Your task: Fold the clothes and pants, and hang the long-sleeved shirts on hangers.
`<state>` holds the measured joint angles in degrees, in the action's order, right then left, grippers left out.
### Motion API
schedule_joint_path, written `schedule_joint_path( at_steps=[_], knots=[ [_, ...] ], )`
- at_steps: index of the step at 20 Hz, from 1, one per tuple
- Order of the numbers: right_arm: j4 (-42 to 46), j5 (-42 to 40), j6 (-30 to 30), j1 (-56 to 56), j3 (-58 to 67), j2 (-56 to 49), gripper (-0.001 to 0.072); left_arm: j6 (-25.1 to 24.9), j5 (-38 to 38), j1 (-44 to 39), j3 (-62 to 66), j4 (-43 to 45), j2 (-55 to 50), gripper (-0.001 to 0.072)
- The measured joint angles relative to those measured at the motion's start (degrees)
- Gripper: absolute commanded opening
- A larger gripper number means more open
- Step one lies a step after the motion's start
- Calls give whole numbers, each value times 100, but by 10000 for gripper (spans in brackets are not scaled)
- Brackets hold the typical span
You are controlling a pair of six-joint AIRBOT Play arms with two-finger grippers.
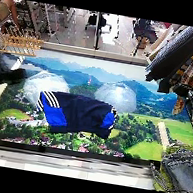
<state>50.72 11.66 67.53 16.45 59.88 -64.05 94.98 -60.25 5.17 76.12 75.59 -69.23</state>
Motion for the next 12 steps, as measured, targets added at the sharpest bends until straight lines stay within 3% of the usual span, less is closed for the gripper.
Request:
schedule_joint_path(
  at_steps=[1,3,5,6,10,12],
  knots=[
    [-98,131,94,0,0,59,12,-376,-63,-175,-17,-260,-33,475],
    [-243,446,221,0,0,205,42,-1132,-271,-651,-46,-625,-118,486],
    [-260,1021,297,0,2,358,492,-1591,-678,-1263,-109,-546,-247,489],
    [-214,1521,291,0,0,407,565,-1679,-905,-1567,-181,-321,-315,489],
    [-260,4258,-619,-175,-317,352,564,-1886,-1443,-2369,-852,313,-452,527],
    [-420,5060,-1014,-459,-756,308,564,-1996,-1486,-2446,-1235,260,-474,549]
  ],
)
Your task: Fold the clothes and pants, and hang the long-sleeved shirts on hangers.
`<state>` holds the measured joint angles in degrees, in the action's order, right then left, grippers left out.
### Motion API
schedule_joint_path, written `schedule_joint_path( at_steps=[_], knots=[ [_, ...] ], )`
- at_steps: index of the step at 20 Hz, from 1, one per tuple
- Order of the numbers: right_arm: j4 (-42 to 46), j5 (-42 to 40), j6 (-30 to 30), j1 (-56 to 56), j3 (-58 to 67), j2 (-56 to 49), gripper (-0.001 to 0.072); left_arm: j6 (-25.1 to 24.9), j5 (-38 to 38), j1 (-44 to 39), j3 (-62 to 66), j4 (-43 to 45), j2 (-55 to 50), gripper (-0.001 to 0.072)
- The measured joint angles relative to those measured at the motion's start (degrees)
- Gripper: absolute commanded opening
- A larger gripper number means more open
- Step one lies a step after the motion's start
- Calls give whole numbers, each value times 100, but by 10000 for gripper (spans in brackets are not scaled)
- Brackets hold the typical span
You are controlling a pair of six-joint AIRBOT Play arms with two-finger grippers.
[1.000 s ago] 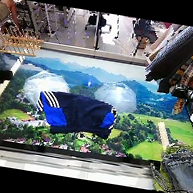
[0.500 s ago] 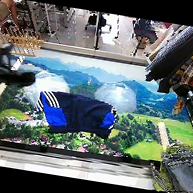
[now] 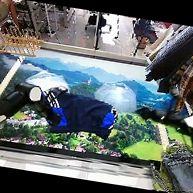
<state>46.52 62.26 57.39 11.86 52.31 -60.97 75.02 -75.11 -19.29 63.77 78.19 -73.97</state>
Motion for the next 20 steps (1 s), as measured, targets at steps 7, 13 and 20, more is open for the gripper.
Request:
schedule_joint_path(
  at_steps=[7,13,20],
  knots=[
    [-682,-610,-402,-1403,-664,-933,564,-81,334,55,-782,7,-24,566],
    [-942,-940,-385,-1851,-4,-2142,563,745,809,76,-1049,297,-175,565],
    [-636,-1329,-59,-1928,269,-2500,542,1084,1486,79,-1091,107,-678,42]
  ],
)
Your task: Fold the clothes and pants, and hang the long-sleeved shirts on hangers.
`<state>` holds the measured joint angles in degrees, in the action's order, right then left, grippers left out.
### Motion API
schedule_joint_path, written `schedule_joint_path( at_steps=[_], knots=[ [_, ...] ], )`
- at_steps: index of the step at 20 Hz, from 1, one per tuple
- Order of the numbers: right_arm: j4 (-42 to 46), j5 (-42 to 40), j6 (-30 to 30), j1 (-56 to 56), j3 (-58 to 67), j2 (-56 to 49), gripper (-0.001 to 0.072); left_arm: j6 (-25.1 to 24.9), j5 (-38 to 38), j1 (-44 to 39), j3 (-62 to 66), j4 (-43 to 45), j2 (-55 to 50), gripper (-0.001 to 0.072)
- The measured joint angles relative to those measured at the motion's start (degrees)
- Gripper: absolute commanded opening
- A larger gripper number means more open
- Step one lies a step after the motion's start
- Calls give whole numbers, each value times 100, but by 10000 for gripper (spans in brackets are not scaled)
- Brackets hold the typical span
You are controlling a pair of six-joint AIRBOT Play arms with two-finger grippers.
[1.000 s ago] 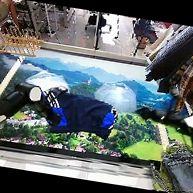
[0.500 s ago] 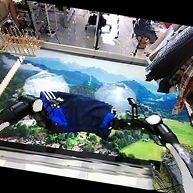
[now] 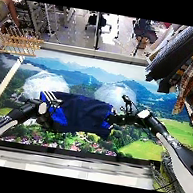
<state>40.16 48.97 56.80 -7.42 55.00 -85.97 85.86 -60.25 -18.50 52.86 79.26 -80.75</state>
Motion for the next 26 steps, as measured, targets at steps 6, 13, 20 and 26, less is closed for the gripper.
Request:
schedule_joint_path(
  at_steps=[6,13,20,26],
  knots=[
    [116,-192,179,52,76,7,502,33,699,33,0,-151,-76,13],
    [540,153,592,579,385,313,523,-149,651,564,0,-212,-79,12],
    [-376,-22,4,-42,444,-380,12,-693,619,907,2,-866,-37,12],
    [245,85,0,-380,684,334,11,-1246,-85,1051,721,-1134,542,11]
  ],
)
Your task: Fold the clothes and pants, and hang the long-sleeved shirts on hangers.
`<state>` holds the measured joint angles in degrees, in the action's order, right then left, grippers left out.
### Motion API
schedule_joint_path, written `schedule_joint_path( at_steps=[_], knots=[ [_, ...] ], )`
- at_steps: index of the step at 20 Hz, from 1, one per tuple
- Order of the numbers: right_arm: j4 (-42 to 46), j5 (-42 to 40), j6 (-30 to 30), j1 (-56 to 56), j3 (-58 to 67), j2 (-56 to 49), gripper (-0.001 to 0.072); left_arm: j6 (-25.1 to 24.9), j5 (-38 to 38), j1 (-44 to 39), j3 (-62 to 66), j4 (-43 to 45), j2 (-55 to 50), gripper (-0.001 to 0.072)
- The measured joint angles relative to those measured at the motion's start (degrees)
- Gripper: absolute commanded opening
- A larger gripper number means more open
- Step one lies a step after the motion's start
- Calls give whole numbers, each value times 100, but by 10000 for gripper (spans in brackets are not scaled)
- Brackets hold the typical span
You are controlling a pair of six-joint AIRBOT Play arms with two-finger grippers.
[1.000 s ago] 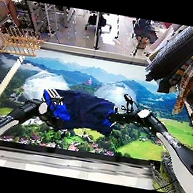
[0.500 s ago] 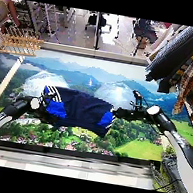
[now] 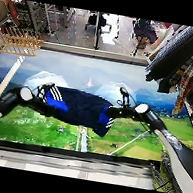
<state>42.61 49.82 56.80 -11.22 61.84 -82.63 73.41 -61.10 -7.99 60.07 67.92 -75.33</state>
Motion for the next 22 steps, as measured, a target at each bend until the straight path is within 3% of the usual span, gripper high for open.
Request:
schedule_joint_path(
  at_steps=[5,10,15,20,21,22],
  knots=[
    [957,793,463,-70,798,2153,12,-651,-564,15,579,-1069,391,11],
    [1123,605,944,-306,2009,3292,13,-1672,-669,-57,570,-2977,240,9],
    [1147,39,1095,-481,2476,2787,12,-2382,-726,-22,-87,-4264,173,10],
    [623,-949,1106,-516,2704,802,13,-2588,-903,46,-984,-4994,162,9],
    [321,-1091,1005,-520,2894,286,66,-2632,-938,55,-1095,-5182,160,9],
    [42,-1178,898,-522,3145,-192,275,-2695,-944,83,-1167,-5372,157,9]
  ],
)
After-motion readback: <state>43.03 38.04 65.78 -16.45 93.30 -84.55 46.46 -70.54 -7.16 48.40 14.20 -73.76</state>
